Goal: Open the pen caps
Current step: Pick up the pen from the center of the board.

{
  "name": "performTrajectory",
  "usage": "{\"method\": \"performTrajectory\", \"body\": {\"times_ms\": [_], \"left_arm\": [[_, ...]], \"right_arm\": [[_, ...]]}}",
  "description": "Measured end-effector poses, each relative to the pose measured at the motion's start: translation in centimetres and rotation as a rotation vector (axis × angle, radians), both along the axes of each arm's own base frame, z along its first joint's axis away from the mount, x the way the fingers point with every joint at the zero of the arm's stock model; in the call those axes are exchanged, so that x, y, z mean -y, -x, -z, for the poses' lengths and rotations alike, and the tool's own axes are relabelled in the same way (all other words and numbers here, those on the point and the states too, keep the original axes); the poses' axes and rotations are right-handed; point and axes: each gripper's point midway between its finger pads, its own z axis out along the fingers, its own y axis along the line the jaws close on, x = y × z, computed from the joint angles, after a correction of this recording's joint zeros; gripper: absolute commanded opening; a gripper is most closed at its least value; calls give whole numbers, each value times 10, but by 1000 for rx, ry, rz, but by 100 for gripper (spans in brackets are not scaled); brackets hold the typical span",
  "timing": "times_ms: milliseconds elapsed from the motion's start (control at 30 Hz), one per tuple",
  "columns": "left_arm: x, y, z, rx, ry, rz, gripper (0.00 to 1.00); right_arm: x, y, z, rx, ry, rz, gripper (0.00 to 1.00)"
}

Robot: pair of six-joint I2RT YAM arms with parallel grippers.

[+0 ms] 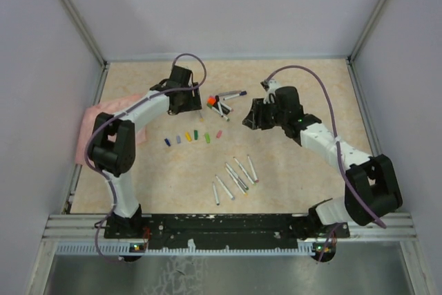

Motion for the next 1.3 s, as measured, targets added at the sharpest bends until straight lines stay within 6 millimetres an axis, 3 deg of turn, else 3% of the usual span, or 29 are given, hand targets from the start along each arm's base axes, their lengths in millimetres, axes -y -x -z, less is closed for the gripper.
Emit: {"method": "performTrajectory", "body": {"times_ms": [200,667,1033,1300], "left_arm": [[-4,-6,17,-56,-52,-22,66],[5,-42,30,-88,-93,-48,53],[9,-43,55,-150,-118,-48,45],[9,-41,56,-156,-134,-47,34]], "right_arm": [[3,-10,-14,-2,-95,17,46],[-5,-6,-27,-16,-185,-35,46],[-8,-1,-25,-31,-210,-52,46],[-8,-2,-26,-28,-211,-53,46]]}}
